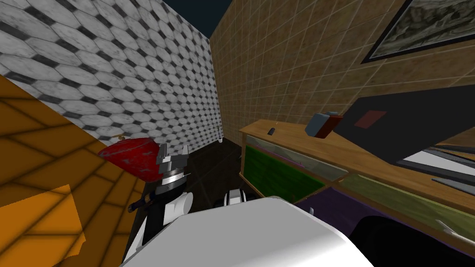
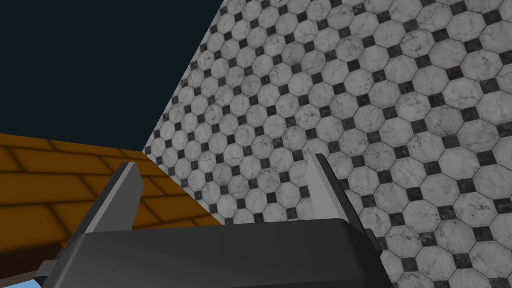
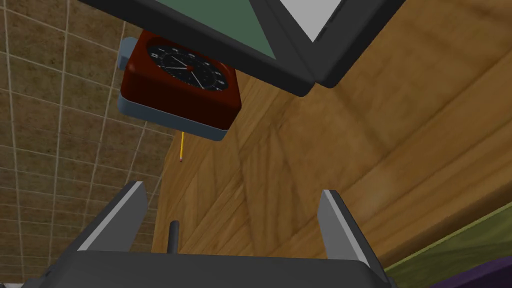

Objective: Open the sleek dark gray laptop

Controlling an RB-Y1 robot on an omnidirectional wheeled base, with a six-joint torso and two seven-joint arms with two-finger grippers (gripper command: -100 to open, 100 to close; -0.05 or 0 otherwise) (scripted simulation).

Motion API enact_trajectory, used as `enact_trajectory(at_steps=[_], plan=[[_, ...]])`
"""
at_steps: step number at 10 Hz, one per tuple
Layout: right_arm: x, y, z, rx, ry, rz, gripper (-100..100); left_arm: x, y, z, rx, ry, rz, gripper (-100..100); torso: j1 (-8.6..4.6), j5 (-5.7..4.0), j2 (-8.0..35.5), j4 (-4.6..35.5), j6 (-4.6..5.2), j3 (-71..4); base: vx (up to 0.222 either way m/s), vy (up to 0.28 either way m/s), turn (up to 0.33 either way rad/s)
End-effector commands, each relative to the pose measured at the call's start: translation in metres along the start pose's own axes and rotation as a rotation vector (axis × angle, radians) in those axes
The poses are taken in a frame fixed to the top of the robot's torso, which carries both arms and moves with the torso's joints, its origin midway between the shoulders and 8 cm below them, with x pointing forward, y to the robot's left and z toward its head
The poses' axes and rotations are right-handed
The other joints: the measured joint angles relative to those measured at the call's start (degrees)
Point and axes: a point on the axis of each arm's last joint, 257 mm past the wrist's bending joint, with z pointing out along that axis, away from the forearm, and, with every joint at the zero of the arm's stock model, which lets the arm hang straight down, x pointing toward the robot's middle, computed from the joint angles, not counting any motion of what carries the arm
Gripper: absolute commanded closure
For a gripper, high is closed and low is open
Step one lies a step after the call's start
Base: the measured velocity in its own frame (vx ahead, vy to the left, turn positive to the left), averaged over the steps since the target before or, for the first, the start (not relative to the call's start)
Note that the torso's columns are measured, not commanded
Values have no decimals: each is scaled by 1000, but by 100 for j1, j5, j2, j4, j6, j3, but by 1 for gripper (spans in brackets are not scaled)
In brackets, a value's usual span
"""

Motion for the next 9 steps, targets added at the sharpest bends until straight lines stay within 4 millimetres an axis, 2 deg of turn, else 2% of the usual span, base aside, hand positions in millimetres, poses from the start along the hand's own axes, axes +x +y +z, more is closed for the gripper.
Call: enact_trajectory(at_steps=[1,2,4,5,7,8,9], plan=[[31,-5,-11,-36,95,-99,-100,0,0,0,0,0,0,0,3,0,-1,2,10,2,-16,-58,189],[46,-9,-17,-58,143,-156,-100,0,0,0,0,0,0,0,2,0,-4,0,2,-1,-15,-83,351],[66,-15,-26,-81,209,-220,-100,0,0,0,0,0,0,0,4,-1,-6,0,9,-1,-17,-68,172],[69,-14,-27,-87,221,-228,-100,0,0,0,0,0,0,0,7,2,-3,0,4,-1,-14,-49,116],[93,-29,-40,-115,304,-324,-100,0,0,0,0,0,0,0,10,3,-4,-1,3,-2,-18,-57,233],[96,-28,-41,-120,315,-330,-100,0,0,0,0,0,0,0,-3,0,-4,-1,2,-2,-24,-63,113],[107,-36,-48,-133,355,-374,-100,0,0,0,0,0,0,0,1,-2,-2,2,10,1,-19,-41,113]])
